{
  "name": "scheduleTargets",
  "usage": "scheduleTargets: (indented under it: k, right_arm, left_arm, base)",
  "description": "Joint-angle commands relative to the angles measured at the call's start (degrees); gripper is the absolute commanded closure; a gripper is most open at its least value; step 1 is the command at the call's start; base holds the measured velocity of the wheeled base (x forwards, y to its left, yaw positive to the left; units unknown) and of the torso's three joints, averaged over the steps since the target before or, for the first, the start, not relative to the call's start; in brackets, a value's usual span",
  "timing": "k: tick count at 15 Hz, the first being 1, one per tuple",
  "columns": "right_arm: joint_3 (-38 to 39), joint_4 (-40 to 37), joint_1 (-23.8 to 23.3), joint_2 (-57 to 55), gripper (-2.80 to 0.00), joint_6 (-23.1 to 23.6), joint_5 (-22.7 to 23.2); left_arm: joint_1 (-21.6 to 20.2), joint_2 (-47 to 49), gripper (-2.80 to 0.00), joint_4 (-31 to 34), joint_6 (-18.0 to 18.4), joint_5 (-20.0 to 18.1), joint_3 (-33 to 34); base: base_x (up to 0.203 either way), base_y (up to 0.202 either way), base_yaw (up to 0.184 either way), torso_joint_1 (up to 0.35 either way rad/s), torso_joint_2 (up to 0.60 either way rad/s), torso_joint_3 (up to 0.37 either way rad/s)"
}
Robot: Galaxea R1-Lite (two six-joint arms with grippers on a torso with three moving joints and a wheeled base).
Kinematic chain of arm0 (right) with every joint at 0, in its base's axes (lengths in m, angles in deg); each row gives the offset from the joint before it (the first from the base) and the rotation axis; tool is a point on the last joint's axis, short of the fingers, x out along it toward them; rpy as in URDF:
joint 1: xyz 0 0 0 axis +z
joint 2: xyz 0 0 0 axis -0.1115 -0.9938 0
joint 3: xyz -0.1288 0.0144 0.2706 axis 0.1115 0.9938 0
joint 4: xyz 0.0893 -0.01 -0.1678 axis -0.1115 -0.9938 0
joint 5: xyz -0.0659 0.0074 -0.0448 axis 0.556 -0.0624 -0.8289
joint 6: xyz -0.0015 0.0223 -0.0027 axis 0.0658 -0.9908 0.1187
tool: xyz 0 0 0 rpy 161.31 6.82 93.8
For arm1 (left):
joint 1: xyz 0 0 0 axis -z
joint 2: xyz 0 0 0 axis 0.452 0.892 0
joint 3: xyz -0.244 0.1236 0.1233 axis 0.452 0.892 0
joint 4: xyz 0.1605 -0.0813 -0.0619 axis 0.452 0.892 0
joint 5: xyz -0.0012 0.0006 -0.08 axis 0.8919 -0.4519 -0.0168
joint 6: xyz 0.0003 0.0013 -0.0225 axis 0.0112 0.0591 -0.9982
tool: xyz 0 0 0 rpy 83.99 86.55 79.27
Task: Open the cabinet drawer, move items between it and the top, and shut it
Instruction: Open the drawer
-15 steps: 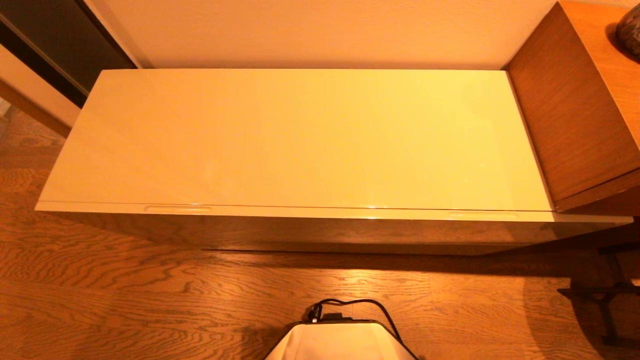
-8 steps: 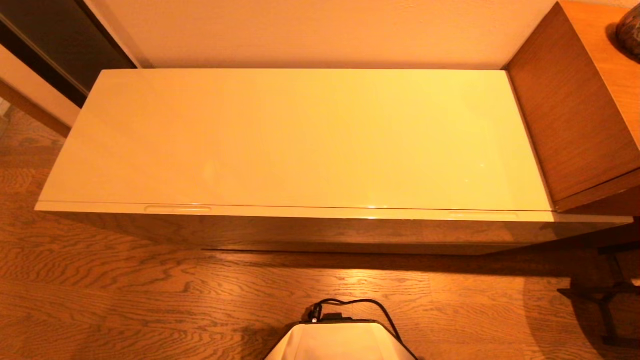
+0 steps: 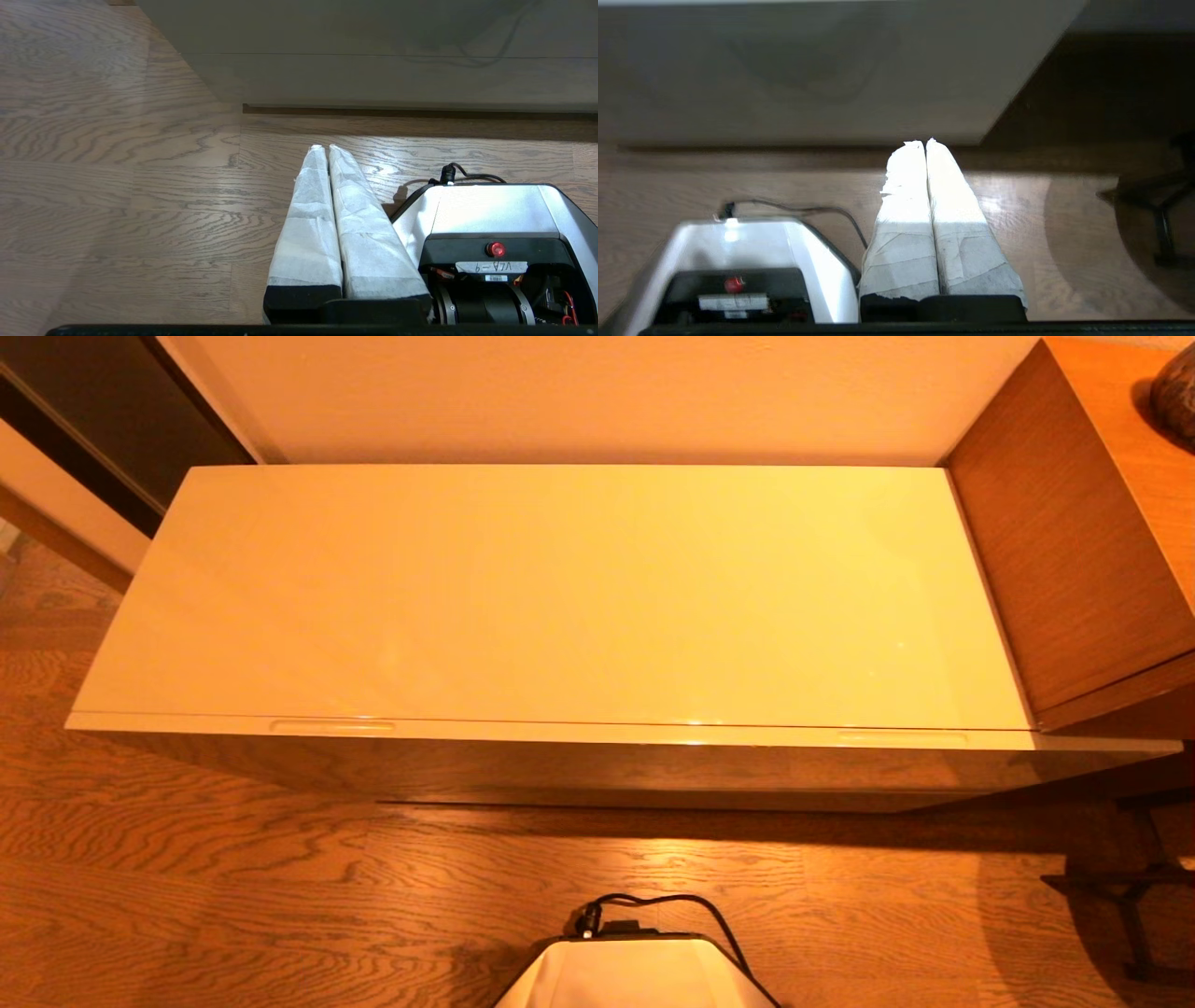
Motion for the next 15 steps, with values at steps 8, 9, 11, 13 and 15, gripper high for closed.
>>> scheduleTargets:
  k: [8,9,11,13,15]
  right_arm:
    - [-37.2,-37.0,0.0,1.3,0.0,-11.6,7.8]
    - [-37.2,-37.0,0.0,1.3,0.0,-11.6,7.8]
    - [-34.6,-36.9,0.0,1.3,0.0,-11.7,7.7]
    - [-34.5,-36.9,0.0,1.2,0.0,-11.7,7.6]
    - [-34.6,-36.8,0.0,1.3,0.0,-11.8,7.6]
  left_arm:
    - [0.0,6.3,0.0,8.9,-6.6,-0.7,-14.7]
    - [0.0,5.3,0.0,8.8,-6.0,-0.9,-13.6]
    - [0.0,2.8,0.0,7.7,-1.8,-0.5,-8.7]
    - [0.0,0.5,0.0,1.9,3.4,-0.5,-1.5]
    - [0.0,0.1,0.0,-0.3,4.1,-0.8,0.8]
  base:
    - [0.0,0.0,0.0,0.0,0.0,0.0]
    - [0.0,0.0,0.0,0.0,0.0,0.0]
    - [0.0,0.0,0.0,0.0,0.0,0.0]
    - [0.0,0.0,0.0,0.0,0.0,0.0]
    - [0.0,0.0,0.0,0.0,0.0,0.0]
